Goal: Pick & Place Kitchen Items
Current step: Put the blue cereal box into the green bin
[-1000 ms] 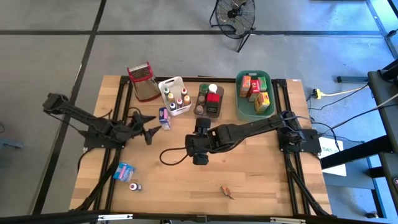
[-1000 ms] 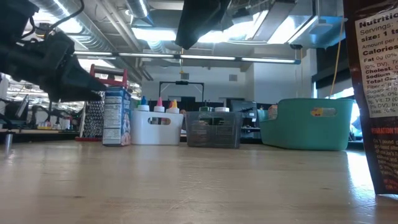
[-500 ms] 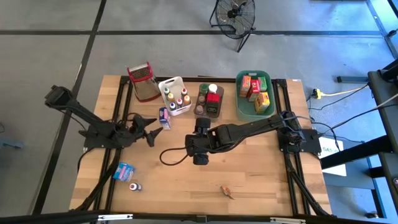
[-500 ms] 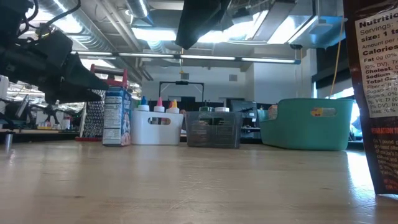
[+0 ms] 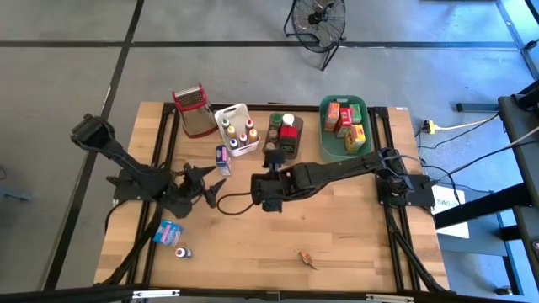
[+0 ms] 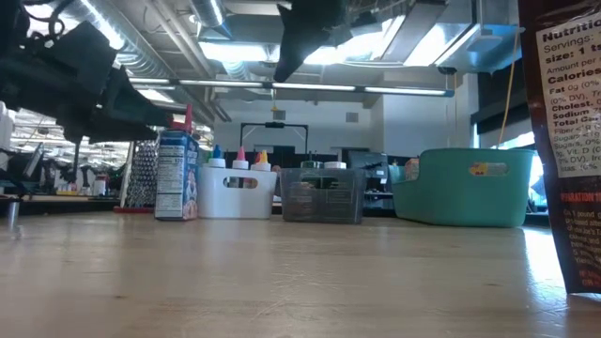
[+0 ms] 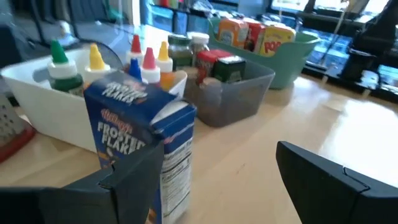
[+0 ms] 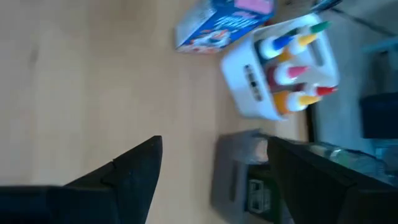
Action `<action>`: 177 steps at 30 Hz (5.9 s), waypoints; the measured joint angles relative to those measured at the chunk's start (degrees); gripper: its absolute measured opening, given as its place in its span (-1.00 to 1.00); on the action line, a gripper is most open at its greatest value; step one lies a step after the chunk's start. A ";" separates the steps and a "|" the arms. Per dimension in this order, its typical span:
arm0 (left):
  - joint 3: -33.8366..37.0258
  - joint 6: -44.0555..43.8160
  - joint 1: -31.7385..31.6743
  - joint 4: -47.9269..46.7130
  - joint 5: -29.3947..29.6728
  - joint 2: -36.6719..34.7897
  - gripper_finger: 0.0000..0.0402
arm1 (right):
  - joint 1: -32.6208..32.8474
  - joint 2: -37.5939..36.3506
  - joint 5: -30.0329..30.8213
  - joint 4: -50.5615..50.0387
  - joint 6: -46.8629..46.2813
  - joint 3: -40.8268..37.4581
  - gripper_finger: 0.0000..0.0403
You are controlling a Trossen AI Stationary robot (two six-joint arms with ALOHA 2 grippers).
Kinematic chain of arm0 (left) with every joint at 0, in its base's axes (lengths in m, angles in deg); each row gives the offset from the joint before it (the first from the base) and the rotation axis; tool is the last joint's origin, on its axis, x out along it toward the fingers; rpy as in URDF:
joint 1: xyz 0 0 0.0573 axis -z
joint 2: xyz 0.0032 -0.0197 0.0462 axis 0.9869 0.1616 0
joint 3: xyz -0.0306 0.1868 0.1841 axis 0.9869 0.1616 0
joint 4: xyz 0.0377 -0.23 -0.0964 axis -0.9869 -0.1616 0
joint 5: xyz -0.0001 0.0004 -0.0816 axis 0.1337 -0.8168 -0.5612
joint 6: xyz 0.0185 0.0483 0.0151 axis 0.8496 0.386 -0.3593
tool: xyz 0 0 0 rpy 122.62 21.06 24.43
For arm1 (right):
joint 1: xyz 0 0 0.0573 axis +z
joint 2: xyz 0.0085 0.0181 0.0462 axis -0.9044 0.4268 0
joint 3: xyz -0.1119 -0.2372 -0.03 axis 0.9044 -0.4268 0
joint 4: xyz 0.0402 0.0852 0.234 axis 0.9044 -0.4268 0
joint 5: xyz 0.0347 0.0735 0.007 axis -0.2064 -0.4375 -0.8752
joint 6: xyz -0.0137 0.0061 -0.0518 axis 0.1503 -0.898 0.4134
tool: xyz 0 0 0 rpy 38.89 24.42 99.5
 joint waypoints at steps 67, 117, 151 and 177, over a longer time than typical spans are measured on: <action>-11.17 -19.77 -10.36 -8.52 8.66 32.71 0.04 | 8.95 0.00 -12.62 -4.04 -1.67 0.02 0.46; -16.53 -30.94 -4.89 -32.35 2.48 25.37 -0.07 | 9.19 0.00 -12.65 -4.06 -1.87 0.02 0.46; -16.57 -27.01 -12.98 -20.94 7.42 25.50 0.39 | 9.17 -0.02 -12.60 -4.15 -1.87 0.02 0.46; -16.55 -44.37 -17.53 -40.69 4.47 25.50 0.39 | 9.13 -0.02 -12.56 -4.94 -1.45 0.02 0.46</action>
